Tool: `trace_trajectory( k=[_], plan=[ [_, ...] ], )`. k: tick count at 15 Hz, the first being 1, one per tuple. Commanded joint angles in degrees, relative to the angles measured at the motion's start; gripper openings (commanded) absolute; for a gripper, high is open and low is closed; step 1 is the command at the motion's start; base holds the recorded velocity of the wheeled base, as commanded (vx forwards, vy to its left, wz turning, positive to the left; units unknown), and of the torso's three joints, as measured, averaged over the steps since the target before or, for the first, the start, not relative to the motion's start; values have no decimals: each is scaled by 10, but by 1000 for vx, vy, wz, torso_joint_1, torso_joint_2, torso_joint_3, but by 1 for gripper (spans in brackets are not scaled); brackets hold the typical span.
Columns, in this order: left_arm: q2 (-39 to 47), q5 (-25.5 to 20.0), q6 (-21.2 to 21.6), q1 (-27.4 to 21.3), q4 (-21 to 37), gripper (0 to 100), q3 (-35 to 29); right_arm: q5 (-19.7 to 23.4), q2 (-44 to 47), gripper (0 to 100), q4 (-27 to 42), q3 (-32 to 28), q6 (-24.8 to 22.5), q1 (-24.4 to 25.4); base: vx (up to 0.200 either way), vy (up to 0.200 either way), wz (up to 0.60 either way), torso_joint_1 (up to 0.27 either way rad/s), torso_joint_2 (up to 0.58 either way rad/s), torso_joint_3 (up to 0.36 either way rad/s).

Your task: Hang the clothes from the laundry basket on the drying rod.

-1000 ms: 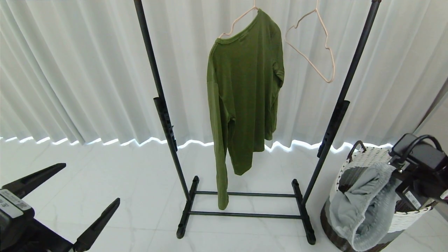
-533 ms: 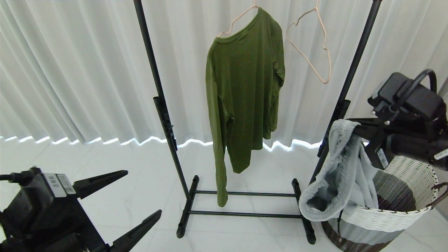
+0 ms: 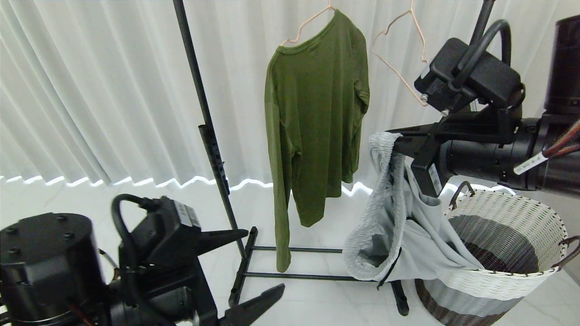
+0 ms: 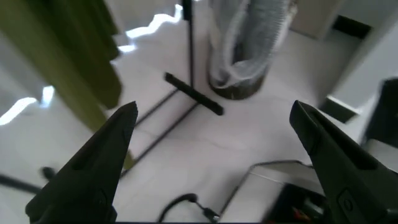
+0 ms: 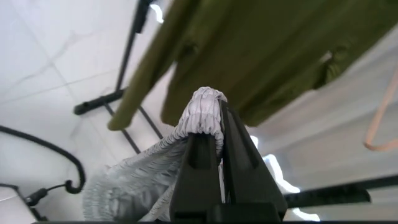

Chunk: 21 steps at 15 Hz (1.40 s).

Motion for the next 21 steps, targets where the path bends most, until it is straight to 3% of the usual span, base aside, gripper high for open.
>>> trace_trajectory(
  k=[1, 3, 6, 11, 12, 15, 18, 19, 21],
  plan=[
    [86, 4, -74, -68, -1, 100, -57, 0, 1, 0, -1, -3, -1, 19, 0, 0, 0, 0, 0, 0],
    [150, 46, -153, -97, -1, 100, -121, 0, -4, 0, -1, -2, -1, 32, 0, 0, 0, 0, 0, 0],
    [244, 116, -156, -98, -1, 100, -190, 0, -9, 0, -1, -1, -1, 51, 0, 0, 0, 0, 0, 0],
    [325, 119, -158, -93, -12, 100, -218, 0, -17, 0, -1, 3, -1, 58, 0, 0, 0, 0, 0, 0],
    [329, 119, -158, -93, -16, 0, -216, 0, -19, 0, -1, 4, -1, 58, 0, 0, 0, 0, 0, 0],
    [337, 121, -157, -93, -17, 0, -198, 0, -23, 0, 0, 3, -1, 58, 0, 0, 0, 0, 0, 0],
    [331, 165, -152, -98, -38, 0, -170, 0, -31, 0, 11, 5, 0, 57, 0, 0, 0, 0, 0, 0],
    [323, 172, -150, -92, -61, 0, -167, 0, -34, 0, 16, 13, 1, 53, 0, 0, 0, 0, 0, 0],
    [252, 177, -149, -49, -21, 0, -146, -2, -50, 0, 12, 71, 2, 30, 0, 0, 0, 0, 0, 0]
  ],
)
